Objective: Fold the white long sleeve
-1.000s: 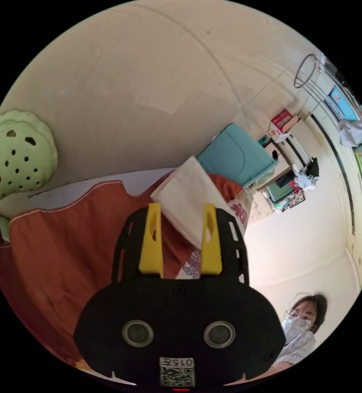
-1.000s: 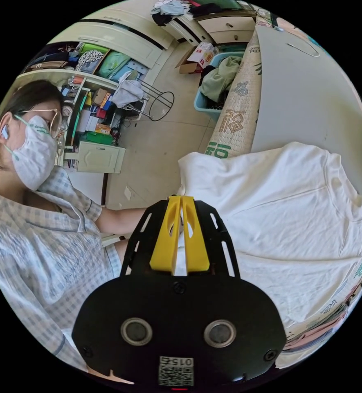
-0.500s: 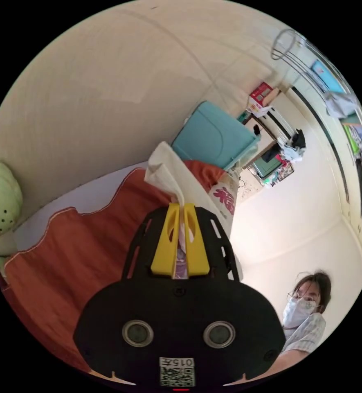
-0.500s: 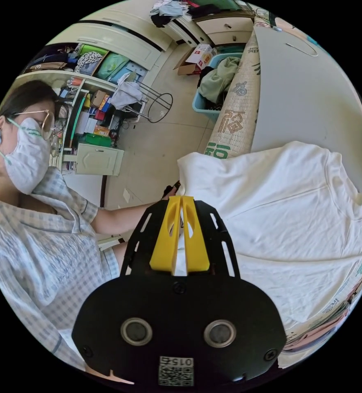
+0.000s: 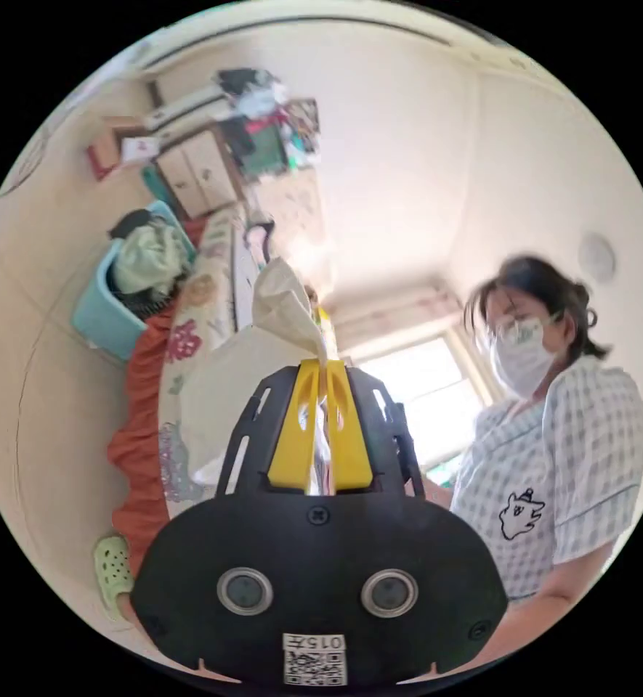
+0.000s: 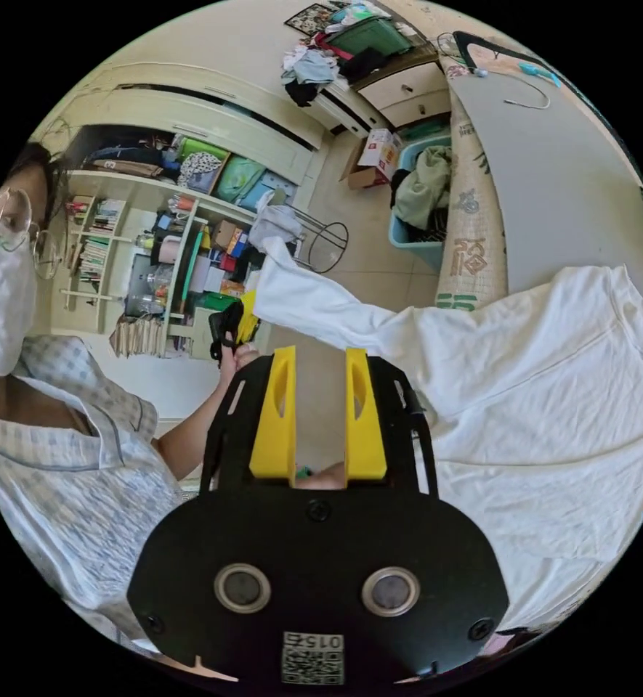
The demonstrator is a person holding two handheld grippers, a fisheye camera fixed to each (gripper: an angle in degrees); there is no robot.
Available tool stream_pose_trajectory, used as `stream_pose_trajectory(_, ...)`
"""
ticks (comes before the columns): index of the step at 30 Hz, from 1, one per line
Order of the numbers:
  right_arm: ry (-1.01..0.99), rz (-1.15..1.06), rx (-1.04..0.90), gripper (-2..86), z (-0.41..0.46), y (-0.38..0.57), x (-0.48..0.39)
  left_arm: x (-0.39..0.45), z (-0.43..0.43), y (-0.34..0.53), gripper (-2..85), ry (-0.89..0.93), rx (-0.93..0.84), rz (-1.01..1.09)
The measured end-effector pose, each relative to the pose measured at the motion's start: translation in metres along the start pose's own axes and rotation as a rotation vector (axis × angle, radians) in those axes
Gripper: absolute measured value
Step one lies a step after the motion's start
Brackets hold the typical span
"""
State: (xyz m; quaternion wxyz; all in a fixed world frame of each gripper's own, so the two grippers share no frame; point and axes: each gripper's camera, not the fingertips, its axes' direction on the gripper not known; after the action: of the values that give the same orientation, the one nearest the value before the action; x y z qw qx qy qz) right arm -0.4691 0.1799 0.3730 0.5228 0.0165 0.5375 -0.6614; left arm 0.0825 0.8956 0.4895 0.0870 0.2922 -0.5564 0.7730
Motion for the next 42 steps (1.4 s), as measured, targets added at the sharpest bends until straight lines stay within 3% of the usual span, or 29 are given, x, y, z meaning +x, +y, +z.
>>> stream_pose_trajectory(2, -0.088, 0.007, 0.068, 13.4, -0.035, -0.005, -0.002, 0.031, 0.061, 0.021, -0.6, -0.034, -0.138, 0.076)
stream_pose_trajectory(5, -0.034, 0.027, 0.104, 15.6, -0.076, -0.002, 0.002, 0.060, 0.158, 0.074, -0.6, -0.113, -0.315, 0.150)
stream_pose_trajectory(12, 0.072, 0.233, -0.017, 17.1, -0.100, 0.023, 0.063, 0.095, 0.350, 0.224, -0.4, -0.304, -0.663, 0.320)
stream_pose_trajectory(18, 0.136, 0.411, -0.087, 13.8, -0.099, 0.054, 0.119, 0.090, 0.448, 0.318, 0.5, -0.438, -0.838, 0.377)
stream_pose_trajectory(24, 0.049, 0.503, -0.021, 2.9, -0.129, 0.075, 0.156, 0.081, 0.503, 0.352, 4.4, -0.418, -0.890, 0.383)
stream_pose_trajectory(28, 0.054, 0.563, 0.241, 1.4, -0.213, 0.116, 0.161, 0.072, 0.516, 0.341, 7.7, -0.348, -0.845, 0.313)
stream_pose_trajectory(32, 0.177, 0.677, 0.440, 0.9, -0.308, 0.177, 0.166, 0.064, 0.498, 0.310, 8.3, -0.310, -0.692, 0.244)
stream_pose_trajectory(35, 0.294, 0.765, 0.435, 0.8, -0.345, 0.214, 0.173, 0.051, 0.497, 0.298, 7.9, -0.297, -0.661, 0.203)
stream_pose_trajectory(37, 0.322, 0.818, 0.434, 0.8, -0.357, 0.234, 0.177, 0.050, 0.515, 0.301, 7.4, -0.222, -0.740, 0.216)
stream_pose_trajectory(42, 0.312, 0.927, 0.440, 0.8, -0.366, 0.273, 0.189, -0.016, 0.528, 0.291, 8.0, -0.213, -0.741, -0.046)
